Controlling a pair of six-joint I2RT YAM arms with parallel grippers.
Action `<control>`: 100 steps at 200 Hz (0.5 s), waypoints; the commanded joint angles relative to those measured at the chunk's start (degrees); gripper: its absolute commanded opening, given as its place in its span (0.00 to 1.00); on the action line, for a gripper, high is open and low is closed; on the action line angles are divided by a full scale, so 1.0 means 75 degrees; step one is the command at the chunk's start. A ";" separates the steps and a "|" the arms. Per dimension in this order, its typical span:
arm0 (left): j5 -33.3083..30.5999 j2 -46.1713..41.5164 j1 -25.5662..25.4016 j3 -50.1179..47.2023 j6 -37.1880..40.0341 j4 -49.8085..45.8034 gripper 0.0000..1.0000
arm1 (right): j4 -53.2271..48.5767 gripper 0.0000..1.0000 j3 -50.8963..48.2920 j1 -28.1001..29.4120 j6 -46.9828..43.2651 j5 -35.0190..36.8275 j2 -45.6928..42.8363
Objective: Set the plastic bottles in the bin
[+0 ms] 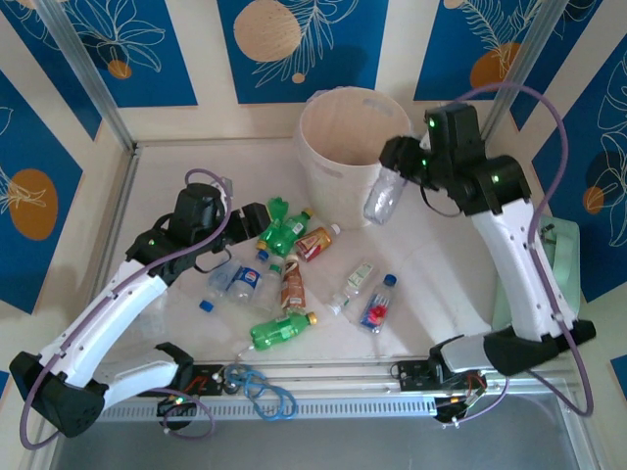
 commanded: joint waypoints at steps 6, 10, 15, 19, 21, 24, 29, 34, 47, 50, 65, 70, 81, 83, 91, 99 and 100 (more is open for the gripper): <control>-0.0432 -0.0235 0.0141 -0.0166 0.0057 -0.0598 0.79 | 0.0292 0.53 0.1362 0.0046 -0.0330 -0.0264 0.0883; -0.0456 -0.0271 0.0154 -0.0184 0.0070 -0.0643 0.79 | 0.0303 0.53 0.1582 0.0046 -0.0361 -0.0249 0.1052; -0.0480 -0.0310 0.0164 -0.0209 0.0090 -0.0707 0.79 | 0.0316 0.53 0.1835 0.0035 -0.0399 -0.0219 0.1256; -0.0500 -0.0346 0.0178 -0.0233 0.0104 -0.0755 0.79 | 0.0306 0.53 0.2071 0.0024 -0.0431 -0.0217 0.1419; -0.0505 -0.0364 0.0187 -0.0244 0.0113 -0.0764 0.79 | 0.0296 0.53 0.2179 0.0009 -0.0443 -0.0216 0.1503; -0.0529 -0.0389 0.0199 -0.0255 0.0126 -0.0800 0.79 | 0.0277 0.53 0.2345 -0.0008 -0.0456 -0.0216 0.1630; -0.0551 -0.0434 0.0212 -0.0265 0.0139 -0.0860 0.79 | 0.0243 0.53 0.2635 -0.0040 -0.0482 -0.0217 0.1830; -0.0584 -0.0475 0.0225 -0.0280 0.0167 -0.0906 0.79 | 0.0209 0.53 0.2898 -0.0074 -0.0514 -0.0196 0.2035; -0.0695 -0.0599 0.0258 -0.0346 0.0243 -0.1001 0.79 | 0.0094 0.53 0.3576 -0.0217 -0.0533 -0.0211 0.2552; -0.0731 -0.0622 0.0269 -0.0365 0.0244 -0.1036 0.79 | 0.0069 0.53 0.3716 -0.0266 -0.0523 -0.0225 0.2660; -0.0822 -0.0770 0.0335 -0.0461 0.0269 -0.1172 0.79 | -0.0039 0.53 0.4354 -0.0507 -0.0479 -0.0293 0.3200; -0.0834 -0.0827 0.0368 -0.0500 0.0269 -0.1211 0.79 | -0.0078 0.53 0.4525 -0.0578 -0.0454 -0.0346 0.3375; -0.0847 -0.0956 0.0432 -0.0616 0.0257 -0.1282 0.79 | -0.0171 0.53 0.4891 -0.0768 -0.0395 -0.0454 0.3724; -0.0847 -0.0977 0.0444 -0.0626 0.0251 -0.1297 0.80 | -0.0183 0.53 0.4941 -0.0796 -0.0384 -0.0466 0.3781; -0.0858 -0.1067 0.0491 -0.0699 0.0257 -0.1335 0.80 | -0.0210 0.53 0.5078 -0.0883 -0.0358 -0.0501 0.3961; -0.0880 -0.1146 0.0540 -0.0777 0.0290 -0.1387 0.80 | -0.0200 0.54 0.5150 -0.0967 -0.0339 -0.0548 0.4162; -0.0887 -0.1153 0.0541 -0.0788 0.0297 -0.1393 0.80 | -0.0200 0.54 0.5163 -0.0970 -0.0337 -0.0552 0.4178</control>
